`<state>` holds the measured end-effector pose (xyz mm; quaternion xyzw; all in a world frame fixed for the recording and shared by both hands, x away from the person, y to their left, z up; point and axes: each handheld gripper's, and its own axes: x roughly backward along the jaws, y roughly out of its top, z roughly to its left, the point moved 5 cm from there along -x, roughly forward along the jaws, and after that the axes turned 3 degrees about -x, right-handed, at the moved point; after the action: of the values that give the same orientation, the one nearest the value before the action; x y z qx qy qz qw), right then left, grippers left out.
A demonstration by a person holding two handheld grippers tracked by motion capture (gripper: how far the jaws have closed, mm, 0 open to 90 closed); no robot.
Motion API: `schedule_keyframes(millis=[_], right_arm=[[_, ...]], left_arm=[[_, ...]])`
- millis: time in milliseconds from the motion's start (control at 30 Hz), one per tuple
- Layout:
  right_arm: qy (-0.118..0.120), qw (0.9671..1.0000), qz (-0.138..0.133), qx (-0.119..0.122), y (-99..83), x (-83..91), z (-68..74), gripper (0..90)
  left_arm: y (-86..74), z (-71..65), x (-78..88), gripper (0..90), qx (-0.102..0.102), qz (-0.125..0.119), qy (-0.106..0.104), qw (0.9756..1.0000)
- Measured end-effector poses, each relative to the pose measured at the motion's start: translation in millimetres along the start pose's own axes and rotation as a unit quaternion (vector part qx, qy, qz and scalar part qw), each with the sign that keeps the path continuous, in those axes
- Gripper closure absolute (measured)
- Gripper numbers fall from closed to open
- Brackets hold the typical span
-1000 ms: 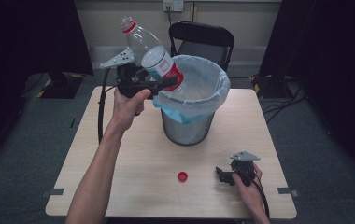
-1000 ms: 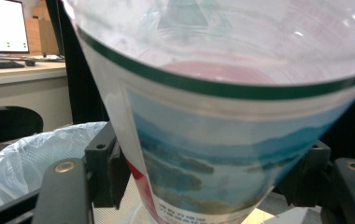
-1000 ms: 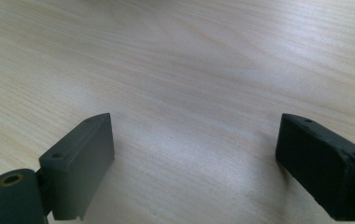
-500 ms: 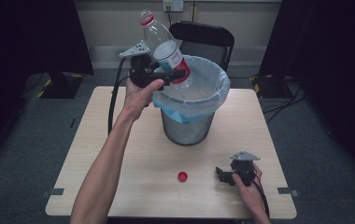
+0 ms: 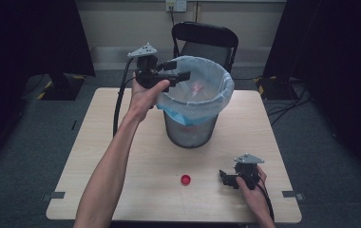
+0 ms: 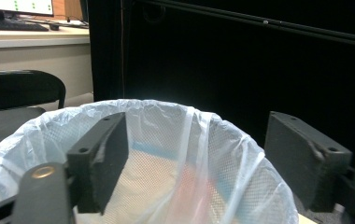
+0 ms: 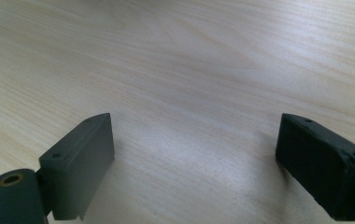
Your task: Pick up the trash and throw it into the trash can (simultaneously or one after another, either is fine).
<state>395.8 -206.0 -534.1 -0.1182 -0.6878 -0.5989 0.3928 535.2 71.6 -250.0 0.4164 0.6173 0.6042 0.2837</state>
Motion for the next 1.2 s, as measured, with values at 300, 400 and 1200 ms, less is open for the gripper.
schedule_keyframes(millis=[300, 400, 1200], right_arm=[[0.0, 1.0, 0.0, 0.0, 0.0, 0.0, 0.0, 10.8], [0.0, 1.0, 0.0, 0.0, 0.0, 0.0, 0.0, 10.9], [0.0, 1.0, 0.0, 0.0, 0.0, 0.0, 0.0, 10.8]], left_arm=[[0.1, -2.1, 14.4, 18.9, -0.008, 0.001, -0.004, 1.0], [-0.1, -1.4, 20.3, 18.9, -0.007, 0.001, 0.001, 1.0], [-24.6, -11.8, 72.8, 22.8, -0.018, 0.0, 0.002, 0.9998]])
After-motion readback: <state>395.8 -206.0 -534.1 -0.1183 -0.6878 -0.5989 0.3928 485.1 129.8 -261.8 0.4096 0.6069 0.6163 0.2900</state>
